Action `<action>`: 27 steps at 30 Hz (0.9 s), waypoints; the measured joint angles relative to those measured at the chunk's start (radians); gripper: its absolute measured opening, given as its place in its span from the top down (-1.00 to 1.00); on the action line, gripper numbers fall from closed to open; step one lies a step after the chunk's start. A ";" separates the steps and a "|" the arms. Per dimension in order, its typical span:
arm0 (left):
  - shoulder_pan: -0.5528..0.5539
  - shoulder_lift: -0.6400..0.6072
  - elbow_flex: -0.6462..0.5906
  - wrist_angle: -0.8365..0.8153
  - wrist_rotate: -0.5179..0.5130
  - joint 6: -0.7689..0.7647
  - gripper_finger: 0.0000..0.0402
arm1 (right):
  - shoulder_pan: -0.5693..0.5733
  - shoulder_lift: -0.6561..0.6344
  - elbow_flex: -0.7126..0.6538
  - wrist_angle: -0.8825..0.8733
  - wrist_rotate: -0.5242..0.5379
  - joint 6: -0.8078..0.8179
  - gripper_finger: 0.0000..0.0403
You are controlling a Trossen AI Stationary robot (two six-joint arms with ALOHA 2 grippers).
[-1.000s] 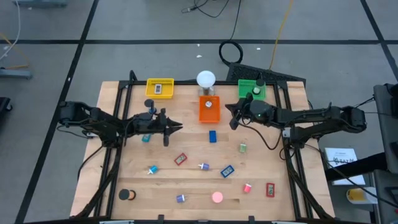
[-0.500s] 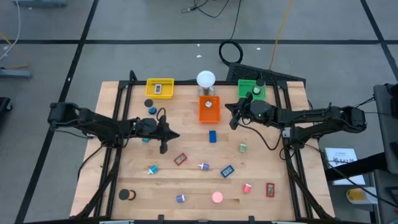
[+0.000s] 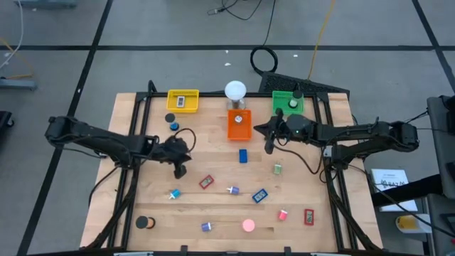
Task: Pick & Place Office items
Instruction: Put the light blue digital clock into the yellow bin
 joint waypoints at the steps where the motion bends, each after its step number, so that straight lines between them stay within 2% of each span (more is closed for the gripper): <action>1: -0.003 0.001 0.020 -0.063 -0.005 -0.062 0.93 | 0.000 0.000 0.000 0.007 0.000 0.000 0.98; 7: -0.019 0.006 0.066 -0.343 -0.006 -0.399 0.58 | 0.000 0.000 0.000 0.016 0.000 0.002 0.98; 11: -0.003 0.006 0.064 -0.471 -0.010 -0.494 0.26 | 0.000 0.000 0.000 0.016 0.000 0.003 0.98; 14: 0.029 0.006 0.061 -0.541 -0.014 -0.484 0.03 | 0.000 0.000 0.000 0.016 0.000 0.003 0.98; 19: 0.101 0.006 -0.002 -0.490 -0.021 -0.443 -0.25 | 0.000 0.000 0.000 0.016 0.000 0.003 0.98; 23: 0.175 0.006 -0.063 -0.427 0.011 -0.410 -0.35 | 0.000 0.000 0.000 0.016 0.001 0.003 0.98; 27: 0.227 0.006 -0.108 -0.359 0.074 -0.370 -0.34 | 0.000 0.000 0.000 0.016 0.001 0.003 0.98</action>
